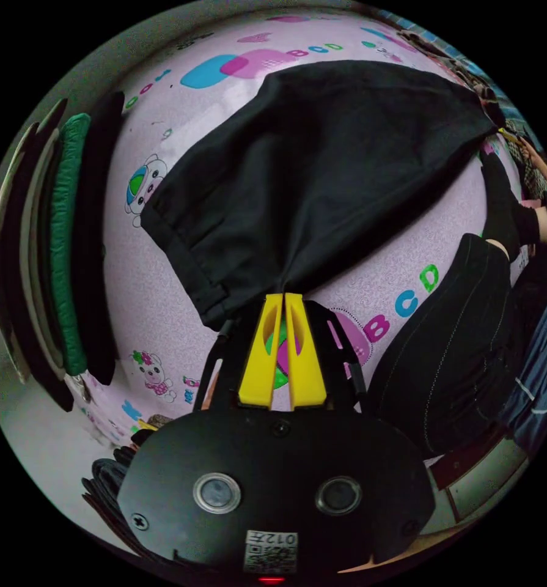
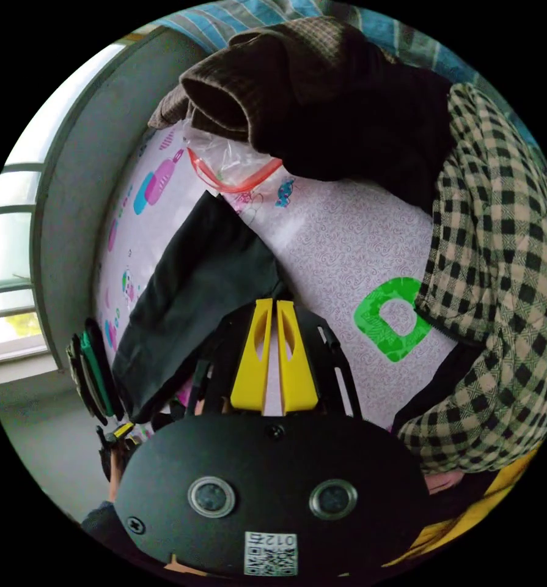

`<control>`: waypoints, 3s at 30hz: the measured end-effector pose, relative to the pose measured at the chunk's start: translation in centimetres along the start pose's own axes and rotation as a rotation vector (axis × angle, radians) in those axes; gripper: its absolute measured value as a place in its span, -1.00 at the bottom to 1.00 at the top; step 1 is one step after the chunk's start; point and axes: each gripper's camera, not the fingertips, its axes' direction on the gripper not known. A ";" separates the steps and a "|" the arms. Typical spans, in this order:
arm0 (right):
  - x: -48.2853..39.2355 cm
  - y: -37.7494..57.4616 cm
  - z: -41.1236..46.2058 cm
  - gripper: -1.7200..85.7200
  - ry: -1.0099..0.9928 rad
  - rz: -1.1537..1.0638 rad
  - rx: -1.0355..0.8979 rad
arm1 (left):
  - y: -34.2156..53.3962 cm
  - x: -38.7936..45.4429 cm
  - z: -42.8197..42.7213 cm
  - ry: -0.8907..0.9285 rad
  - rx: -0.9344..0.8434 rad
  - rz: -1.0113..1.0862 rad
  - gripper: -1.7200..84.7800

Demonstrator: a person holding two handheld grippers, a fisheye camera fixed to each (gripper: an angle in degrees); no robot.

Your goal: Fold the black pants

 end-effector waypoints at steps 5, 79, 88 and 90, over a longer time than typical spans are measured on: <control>-3.7 0.1 1.6 -0.96 0.112 -0.063 -0.033 | -0.1 0.7 1.2 -0.018 -0.027 -0.006 -0.96; -66.1 18.3 20.3 -0.96 0.303 -1.605 -0.649 | -9.4 -4.8 -12.3 0.040 0.309 -0.272 -0.93; -65.1 17.2 18.9 -0.98 0.313 -1.595 -0.656 | -10.2 -5.2 -8.8 -0.067 0.069 -0.333 -0.92; -64.7 16.8 18.5 -0.97 0.299 -1.578 -0.668 | -9.4 -5.4 -8.8 -0.045 0.121 -0.377 -0.92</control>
